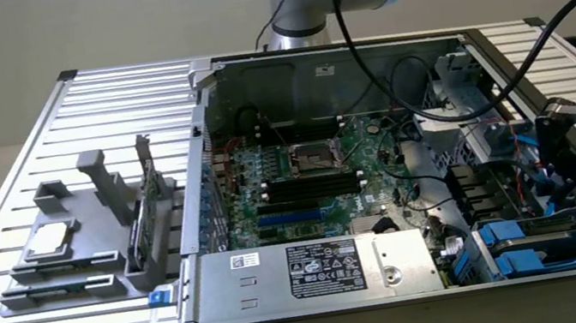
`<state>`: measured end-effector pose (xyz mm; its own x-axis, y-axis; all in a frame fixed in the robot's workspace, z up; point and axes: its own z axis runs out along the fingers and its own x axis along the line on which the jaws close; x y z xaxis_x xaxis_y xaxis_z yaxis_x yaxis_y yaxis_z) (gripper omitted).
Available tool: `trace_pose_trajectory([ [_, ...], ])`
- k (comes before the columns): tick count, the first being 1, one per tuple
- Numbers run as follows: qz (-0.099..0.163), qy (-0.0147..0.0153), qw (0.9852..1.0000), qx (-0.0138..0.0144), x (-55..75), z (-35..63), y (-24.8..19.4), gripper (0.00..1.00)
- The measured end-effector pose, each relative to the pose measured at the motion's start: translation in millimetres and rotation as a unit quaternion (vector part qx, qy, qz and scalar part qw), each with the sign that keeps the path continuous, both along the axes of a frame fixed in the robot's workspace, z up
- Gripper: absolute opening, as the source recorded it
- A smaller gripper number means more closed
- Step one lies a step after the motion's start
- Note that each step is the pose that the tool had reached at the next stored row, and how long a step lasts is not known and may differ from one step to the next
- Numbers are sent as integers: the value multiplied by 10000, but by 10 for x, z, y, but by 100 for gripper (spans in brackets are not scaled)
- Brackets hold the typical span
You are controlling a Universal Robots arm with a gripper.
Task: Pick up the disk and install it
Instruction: 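Insert the first disk wire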
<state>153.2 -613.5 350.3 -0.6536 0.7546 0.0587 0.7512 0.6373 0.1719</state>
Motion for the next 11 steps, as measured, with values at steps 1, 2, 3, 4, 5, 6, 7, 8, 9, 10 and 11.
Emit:
trace_pose_trajectory([
  [1,-33,0,10000,5,2,-14,0,36],
  [2,-71,0,10000,7,3,-27,1,36],
  [3,-113,0,9999,10,5,-40,1,36],
  [4,-163,0,9999,14,6,-55,1,36],
  [5,-215,0,9998,18,6,-70,1,36],
  [6,-268,0,9996,25,6,-81,1,36],
  [7,-313,0,9995,34,6,-88,1,36],
  [8,-353,0,9994,41,6,-91,1,36],
  [9,-390,1,9992,51,7,-94,1,36],
  [10,-426,1,9991,62,7,-96,1,36],
  [11,-454,1,9989,72,7,-97,1,36],
])
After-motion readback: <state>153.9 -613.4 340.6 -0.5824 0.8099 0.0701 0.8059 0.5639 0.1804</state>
